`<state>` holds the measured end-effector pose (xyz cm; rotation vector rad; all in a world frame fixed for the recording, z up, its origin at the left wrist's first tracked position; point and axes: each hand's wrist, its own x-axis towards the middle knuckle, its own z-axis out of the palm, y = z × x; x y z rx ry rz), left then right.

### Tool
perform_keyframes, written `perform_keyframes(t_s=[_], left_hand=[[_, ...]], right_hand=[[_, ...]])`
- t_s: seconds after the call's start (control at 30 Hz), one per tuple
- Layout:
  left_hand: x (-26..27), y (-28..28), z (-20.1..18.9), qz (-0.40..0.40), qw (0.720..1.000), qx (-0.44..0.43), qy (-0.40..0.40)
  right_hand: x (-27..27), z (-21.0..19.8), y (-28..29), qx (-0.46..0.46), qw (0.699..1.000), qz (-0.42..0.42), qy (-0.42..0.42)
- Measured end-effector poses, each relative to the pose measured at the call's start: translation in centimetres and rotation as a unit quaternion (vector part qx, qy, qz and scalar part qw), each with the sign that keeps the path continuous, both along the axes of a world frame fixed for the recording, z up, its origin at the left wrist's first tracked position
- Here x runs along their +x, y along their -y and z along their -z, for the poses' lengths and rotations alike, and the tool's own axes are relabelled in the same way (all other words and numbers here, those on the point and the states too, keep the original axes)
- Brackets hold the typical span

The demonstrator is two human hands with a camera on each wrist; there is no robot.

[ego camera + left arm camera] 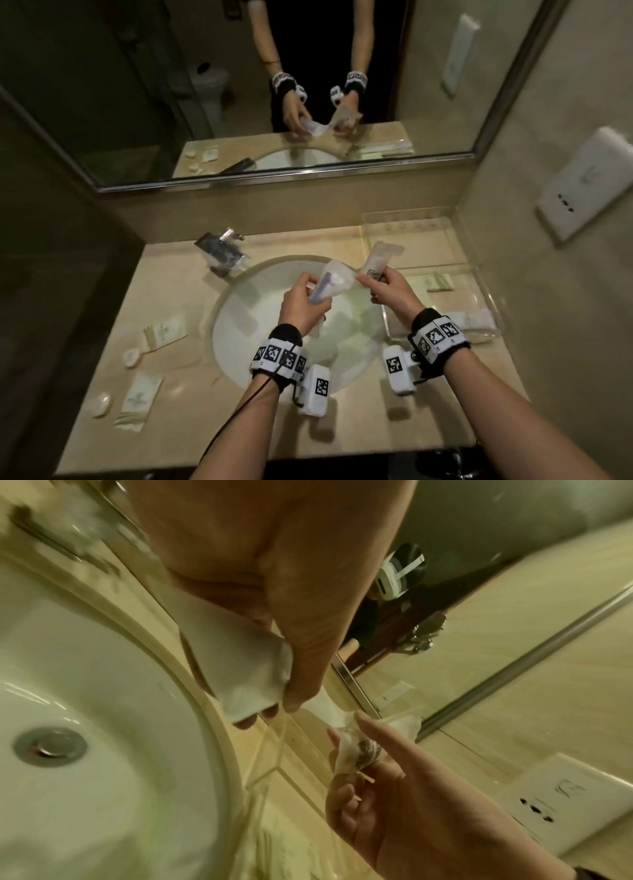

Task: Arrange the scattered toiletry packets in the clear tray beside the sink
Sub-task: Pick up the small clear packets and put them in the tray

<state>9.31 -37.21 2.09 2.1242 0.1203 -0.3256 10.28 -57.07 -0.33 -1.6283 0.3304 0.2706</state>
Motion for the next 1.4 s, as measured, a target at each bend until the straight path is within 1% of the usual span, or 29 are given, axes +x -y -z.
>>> perform_keyframes(t_s=[0.13,0.23,0.3,0.4,0.53,0.6,0.67,0.73,0.8,0.9,1.07,1.13,1.27,1.33,1.4], left_hand=[[0.3,5.8,-0.2,0.047,0.999,-0.009,0.011],[0.5,9.2,-0.3,0.083,0.996,-0.020,-0.001],[0.8,10.9,-0.4,0.094,0.994,-0.045,-0.040],[1.0,12.6,-0.2,0.104,0.983,-0.110,-0.100],[1.6,13.6,0.7,0.090,0.975,-0.145,-0.142],[1.9,13.8,1.4,0.065,0.966,-0.179,-0.176],[2.3,13.8,2.2,0.029,0.963,-0.193,-0.185],[2.8,13.8,3.0,0.002,0.968,-0.182,-0.175],[3.3,14.2,3.8,0.003,0.978,-0.147,-0.150],[3.7,15.6,4.6,0.051,0.983,-0.108,-0.141],[4.3,18.9,5.5,0.111,0.979,-0.080,-0.148],[4.5,19.9,6.2,0.120,0.979,-0.063,-0.152],[4.6,21.8,6.8,0.145,0.972,-0.013,-0.184],[4.5,22.5,7.0,0.145,0.976,0.015,-0.165],[4.4,22.9,7.1,0.131,0.983,0.040,-0.124]], right_hand=[[-1.1,-0.6,5.1,0.019,0.999,0.031,-0.013],[-1.7,-0.5,8.1,0.005,0.998,0.053,-0.018],[-2.1,-0.1,9.8,-0.005,0.997,0.080,-0.018],[-2.6,0.6,11.9,-0.016,0.992,0.123,-0.025],[-3.1,1.4,13.7,-0.029,0.981,0.188,-0.029],[-3.1,1.8,14.4,-0.050,0.977,0.202,-0.041],[-3.0,2.1,15.1,-0.067,0.974,0.213,-0.049],[-3.0,2.4,15.7,-0.075,0.967,0.240,-0.047],[-3.1,2.3,16.2,-0.091,0.960,0.263,-0.039],[-3.3,1.8,16.8,-0.096,0.956,0.276,-0.035],[-4.1,1.7,17.6,-0.086,0.950,0.300,-0.030],[-4.4,2.2,17.9,-0.091,0.949,0.300,-0.032],[-4.9,2.7,18.3,-0.101,0.955,0.276,-0.040],[-4.9,2.7,18.4,-0.109,0.959,0.258,-0.041],[-4.8,2.7,18.5,-0.110,0.960,0.255,-0.042]])
